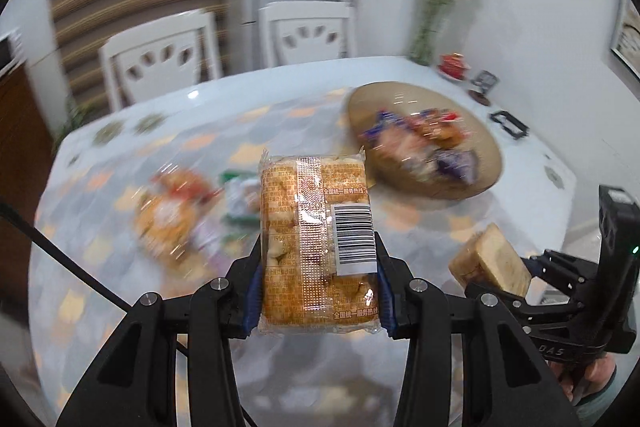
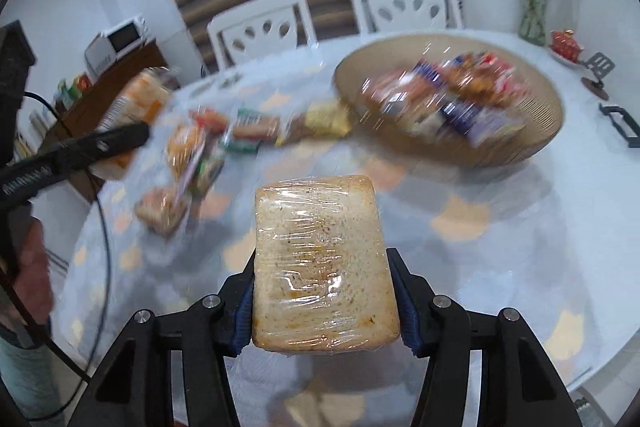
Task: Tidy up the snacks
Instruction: 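Carry both packs over the amber bowl and open both tools to drop them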
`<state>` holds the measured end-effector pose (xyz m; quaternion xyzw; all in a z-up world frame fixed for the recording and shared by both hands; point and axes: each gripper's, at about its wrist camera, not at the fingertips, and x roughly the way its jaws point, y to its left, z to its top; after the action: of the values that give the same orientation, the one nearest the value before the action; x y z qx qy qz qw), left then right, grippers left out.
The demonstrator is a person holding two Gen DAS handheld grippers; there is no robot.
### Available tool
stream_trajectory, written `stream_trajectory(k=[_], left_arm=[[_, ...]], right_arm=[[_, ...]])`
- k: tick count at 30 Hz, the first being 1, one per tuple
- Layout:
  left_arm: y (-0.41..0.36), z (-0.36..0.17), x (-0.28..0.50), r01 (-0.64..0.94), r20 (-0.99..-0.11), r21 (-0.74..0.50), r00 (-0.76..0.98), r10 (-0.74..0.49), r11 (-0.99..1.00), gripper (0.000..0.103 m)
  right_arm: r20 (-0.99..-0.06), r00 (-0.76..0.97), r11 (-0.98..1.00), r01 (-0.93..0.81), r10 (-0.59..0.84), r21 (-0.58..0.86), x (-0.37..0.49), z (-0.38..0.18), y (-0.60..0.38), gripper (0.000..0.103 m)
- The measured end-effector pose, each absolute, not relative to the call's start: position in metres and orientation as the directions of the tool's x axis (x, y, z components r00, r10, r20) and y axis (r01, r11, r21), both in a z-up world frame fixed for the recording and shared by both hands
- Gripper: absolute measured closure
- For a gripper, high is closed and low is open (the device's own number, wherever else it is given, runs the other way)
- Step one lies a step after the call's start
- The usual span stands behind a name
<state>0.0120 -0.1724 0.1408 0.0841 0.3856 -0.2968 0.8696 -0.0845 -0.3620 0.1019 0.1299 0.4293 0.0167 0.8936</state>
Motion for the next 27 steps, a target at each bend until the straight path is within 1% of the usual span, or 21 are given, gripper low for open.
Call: stream_trajectory(k=[5, 9, 12, 16, 22, 25, 26, 27], left_arm=[[-0.220, 0.152, 0.024, 0.657, -0.711, -0.063, 0.498, -0.496, 0.751, 0.061], [-0.252, 0.156, 0.043, 0.687, -0.712, -0.101, 0.455, -0.534, 0.720, 0.061], [-0.271, 0.155, 0.059, 0.690, -0.716, -0.122, 0.437, -0.545, 0.713, 0.061], [-0.295, 0.147, 0.075, 0.698, -0.728, -0.136, 0.411, -0.549, 0.703, 0.061], [-0.324, 0.138, 0.090, 0.720, -0.739, -0.153, 0.372, -0.562, 0.677, 0.061], [-0.338, 0.138, 0.096, 0.740, -0.723, -0.156, 0.366, -0.585, 0.655, 0.060], [-0.340, 0.139, 0.096, 0.740, -0.720, -0.147, 0.375, -0.584, 0.656, 0.049], [-0.343, 0.140, 0.098, 0.729, -0.718, -0.123, 0.403, -0.568, 0.674, 0.041]], right_arm=[[-0.710, 0.697, 0.958, 0.128, 0.096, 0.256, -0.083, 0.138, -0.395, 0.048], [-0.669, 0.743, 0.954, 0.185, 0.022, 0.237, -0.072, 0.165, -0.421, 0.048], [-0.653, 0.757, 0.942, 0.227, -0.011, 0.247, -0.058, 0.173, -0.438, 0.048], [-0.657, 0.753, 0.921, 0.288, -0.049, 0.262, -0.033, 0.173, -0.463, 0.048], [-0.682, 0.728, 0.898, 0.340, -0.064, 0.278, -0.004, 0.162, -0.484, 0.048], [-0.690, 0.721, 0.895, 0.346, -0.061, 0.282, 0.007, 0.157, -0.488, 0.048], [-0.692, 0.719, 0.893, 0.347, -0.058, 0.285, 0.011, 0.154, -0.489, 0.047], [-0.702, 0.711, 0.891, 0.348, -0.048, 0.291, 0.016, 0.151, -0.491, 0.046]])
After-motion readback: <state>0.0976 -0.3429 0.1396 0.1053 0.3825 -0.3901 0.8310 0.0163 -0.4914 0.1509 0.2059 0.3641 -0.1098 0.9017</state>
